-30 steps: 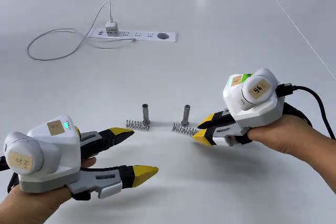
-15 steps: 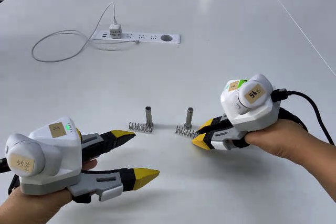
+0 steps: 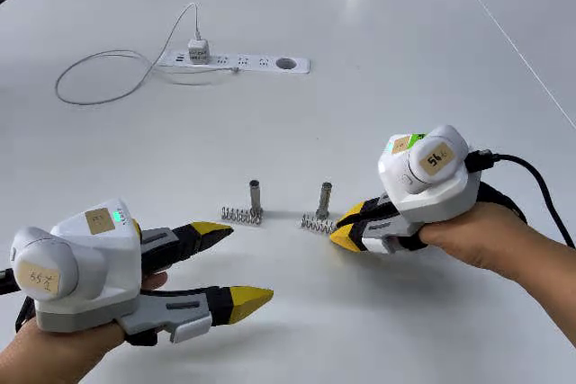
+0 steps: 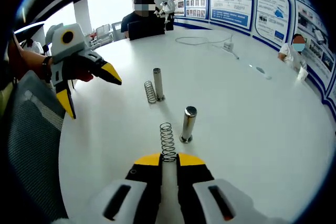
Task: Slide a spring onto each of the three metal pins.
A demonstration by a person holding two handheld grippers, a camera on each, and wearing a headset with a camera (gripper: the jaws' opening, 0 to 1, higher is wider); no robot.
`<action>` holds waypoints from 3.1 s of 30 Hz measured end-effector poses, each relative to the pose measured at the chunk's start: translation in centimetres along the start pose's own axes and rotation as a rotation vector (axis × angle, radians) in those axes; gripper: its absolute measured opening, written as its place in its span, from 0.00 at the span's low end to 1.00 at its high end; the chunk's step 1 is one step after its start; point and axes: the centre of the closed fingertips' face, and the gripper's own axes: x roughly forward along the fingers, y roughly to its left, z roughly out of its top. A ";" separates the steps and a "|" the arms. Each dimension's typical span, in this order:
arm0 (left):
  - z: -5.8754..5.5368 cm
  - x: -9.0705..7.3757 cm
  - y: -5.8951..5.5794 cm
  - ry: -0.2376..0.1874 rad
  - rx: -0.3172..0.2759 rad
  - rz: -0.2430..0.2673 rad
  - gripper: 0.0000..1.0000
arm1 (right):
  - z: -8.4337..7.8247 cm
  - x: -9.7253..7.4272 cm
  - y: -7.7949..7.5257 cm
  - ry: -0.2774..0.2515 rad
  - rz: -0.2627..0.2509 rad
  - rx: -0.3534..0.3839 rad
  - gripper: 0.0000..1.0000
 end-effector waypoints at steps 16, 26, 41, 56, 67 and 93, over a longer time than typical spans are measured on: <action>-0.2 1.3 -1.4 0.019 0.040 -0.053 0.54 | 1.2 -2.6 4.2 0.016 0.076 -0.081 0.11; -0.2 1.8 -2.0 0.031 0.097 -0.080 0.46 | 2.8 -2.9 7.3 0.033 0.152 -0.149 0.11; -0.2 2.0 -2.9 0.029 0.210 -0.103 0.22 | 3.6 -3.0 9.0 0.058 0.200 -0.186 0.11; -0.2 2.0 -2.8 0.034 0.208 -0.105 0.12 | 5.5 -3.5 9.7 0.001 0.199 -0.202 0.11; 0.0 2.0 -2.9 0.023 0.202 -0.106 0.12 | 7.2 -3.6 10.2 -0.062 0.194 -0.210 0.11; 0.4 2.4 -3.4 0.003 0.179 -0.116 0.15 | 8.4 -3.1 10.7 -0.099 0.185 -0.235 0.11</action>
